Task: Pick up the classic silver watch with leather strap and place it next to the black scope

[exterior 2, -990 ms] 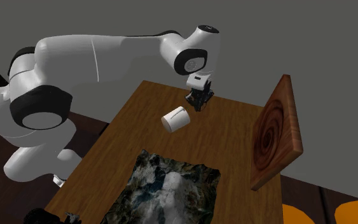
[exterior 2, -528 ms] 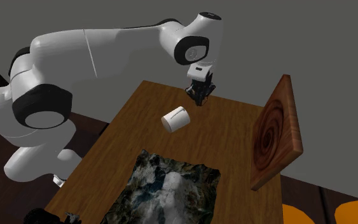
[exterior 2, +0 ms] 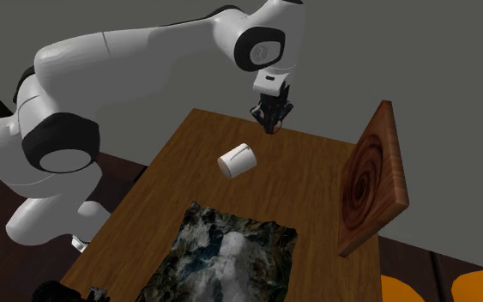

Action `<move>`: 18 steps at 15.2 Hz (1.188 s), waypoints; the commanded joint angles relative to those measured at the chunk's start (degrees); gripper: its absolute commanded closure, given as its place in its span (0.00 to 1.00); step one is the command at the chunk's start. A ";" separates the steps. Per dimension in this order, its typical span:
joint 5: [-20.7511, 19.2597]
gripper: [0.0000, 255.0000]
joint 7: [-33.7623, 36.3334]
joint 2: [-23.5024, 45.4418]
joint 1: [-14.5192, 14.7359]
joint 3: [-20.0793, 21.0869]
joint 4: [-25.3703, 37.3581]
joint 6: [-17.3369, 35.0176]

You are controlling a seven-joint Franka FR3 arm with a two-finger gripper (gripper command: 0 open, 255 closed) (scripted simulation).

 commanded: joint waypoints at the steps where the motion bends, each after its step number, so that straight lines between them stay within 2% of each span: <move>1: -0.31 1.00 0.06 0.48 0.63 0.02 2.38 -2.00; 7: -1.45 1.00 0.12 2.14 2.54 -0.06 8.91 -7.10; 10: 4.98 1.00 -4.23 -7.60 -5.01 0.53 -2.59 -2.93; 13: 11.46 1.00 -10.07 -17.10 -10.27 -0.78 -11.83 -0.25; 15: 15.31 1.00 -14.26 -23.06 -12.27 -2.75 -17.13 0.78; 18: 19.73 1.00 -20.24 -31.00 -13.56 -6.64 -24.10 1.44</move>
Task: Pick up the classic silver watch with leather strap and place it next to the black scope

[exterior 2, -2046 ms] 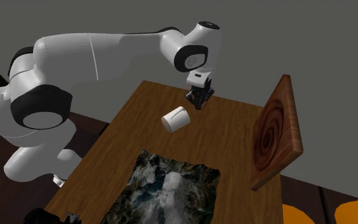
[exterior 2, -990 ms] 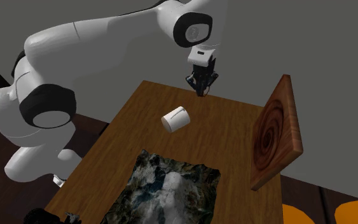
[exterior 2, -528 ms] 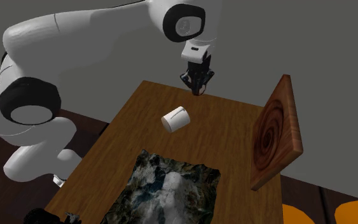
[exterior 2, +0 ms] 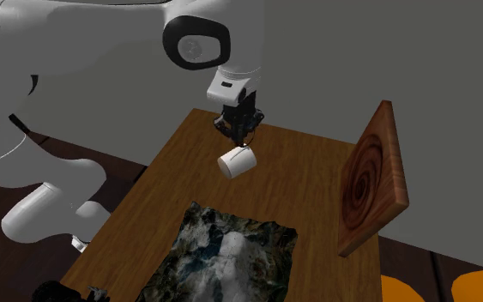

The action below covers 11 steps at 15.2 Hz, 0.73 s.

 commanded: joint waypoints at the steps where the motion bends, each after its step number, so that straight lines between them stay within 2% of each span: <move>1: 2.56 1.00 -3.84 -4.99 -0.54 -2.60 -4.40 0.24; 6: 5.65 1.00 -12.14 -15.26 -0.43 -9.56 -13.71 -0.25; 11: 5.84 1.00 -19.36 -23.62 -0.23 -16.16 -21.24 -1.46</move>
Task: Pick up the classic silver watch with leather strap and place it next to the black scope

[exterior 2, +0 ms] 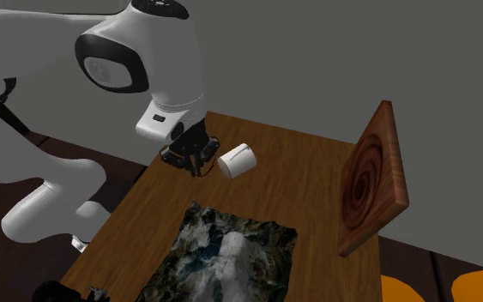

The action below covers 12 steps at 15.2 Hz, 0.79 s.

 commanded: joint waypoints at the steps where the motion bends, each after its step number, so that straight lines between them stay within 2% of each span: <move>1: -0.29 1.00 -2.92 -3.12 0.00 -2.61 -2.96 -0.38; 6: -2.48 1.00 -9.56 -9.83 -0.45 -8.99 -8.61 -1.96; 12: -6.96 1.00 -17.42 -16.15 -1.88 -16.69 -13.36 -3.87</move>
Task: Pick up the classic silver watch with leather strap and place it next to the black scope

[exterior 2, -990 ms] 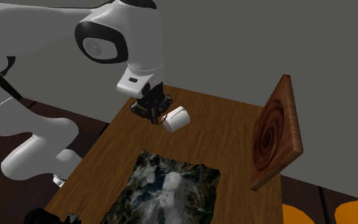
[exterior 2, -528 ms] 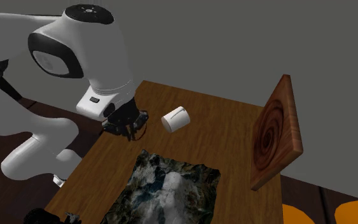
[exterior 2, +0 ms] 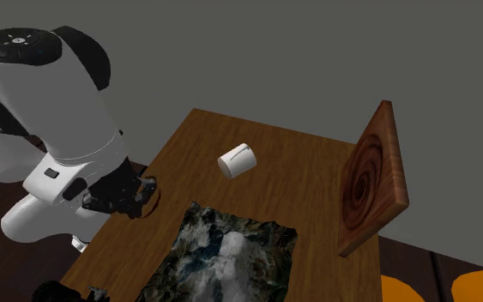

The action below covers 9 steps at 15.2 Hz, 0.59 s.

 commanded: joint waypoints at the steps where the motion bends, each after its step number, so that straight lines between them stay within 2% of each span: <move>1: -2.05 1.00 -3.02 -1.17 -0.78 -2.90 -0.64 -0.62; 9: -2.35 1.00 -3.68 -3.36 -0.79 -3.48 -7.37 3.92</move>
